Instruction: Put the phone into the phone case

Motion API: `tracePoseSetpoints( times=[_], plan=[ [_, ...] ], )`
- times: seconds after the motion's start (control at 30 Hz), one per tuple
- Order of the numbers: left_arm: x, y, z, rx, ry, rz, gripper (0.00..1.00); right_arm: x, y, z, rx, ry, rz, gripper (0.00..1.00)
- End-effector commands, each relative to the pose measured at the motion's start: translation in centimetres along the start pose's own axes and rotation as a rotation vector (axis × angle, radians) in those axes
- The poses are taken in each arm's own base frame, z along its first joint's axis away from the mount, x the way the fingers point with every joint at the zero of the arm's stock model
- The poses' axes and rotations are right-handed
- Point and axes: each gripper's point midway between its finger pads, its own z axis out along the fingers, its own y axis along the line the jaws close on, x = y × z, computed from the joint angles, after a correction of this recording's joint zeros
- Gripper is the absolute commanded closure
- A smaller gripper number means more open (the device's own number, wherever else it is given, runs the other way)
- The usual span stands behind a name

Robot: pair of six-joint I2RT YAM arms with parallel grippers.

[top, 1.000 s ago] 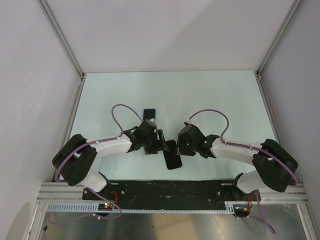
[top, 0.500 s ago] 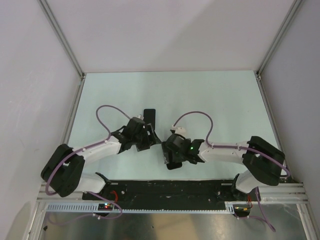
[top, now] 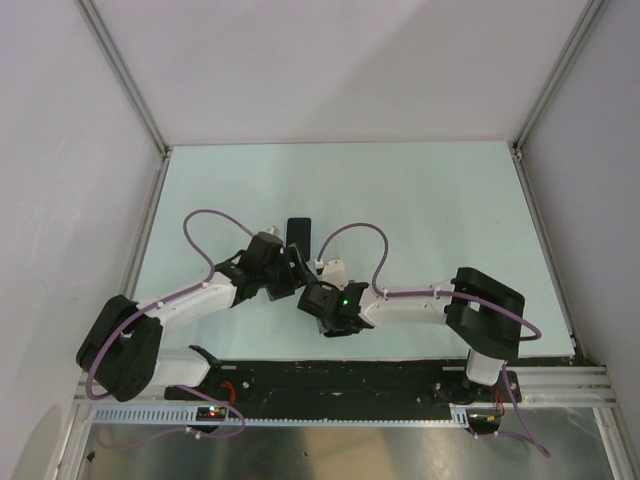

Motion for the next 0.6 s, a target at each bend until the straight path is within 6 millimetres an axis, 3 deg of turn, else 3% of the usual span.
tracePoseSetpoints(
  times=[0.0,0.13,0.27,0.4,0.47,0.57],
  plan=[
    [0.0,-0.4,-0.3,0.028,0.014,0.032,0.22,1.2,-2.3,0.5,0.04,0.045,0.006,0.52],
    [0.2,-1.0,-0.3,0.049,0.036,0.039,0.22,0.9,-1.6,0.3,-0.117,0.064,0.075,0.6],
    [0.6,-1.6,0.0,0.074,0.07,0.036,0.23,0.6,-0.9,-0.3,-0.29,0.081,0.154,0.61],
    [1.0,-2.0,0.5,0.086,0.095,0.027,0.25,0.8,-1.3,-0.3,-0.336,0.092,0.19,0.6],
    [1.0,-1.8,0.7,0.08,0.091,0.016,0.25,0.9,-1.4,-0.2,-0.336,0.097,0.194,0.56],
    [0.7,-1.3,0.6,0.066,0.06,0.004,0.26,0.7,-1.6,-0.4,-0.314,0.078,0.199,0.36]
  ],
)
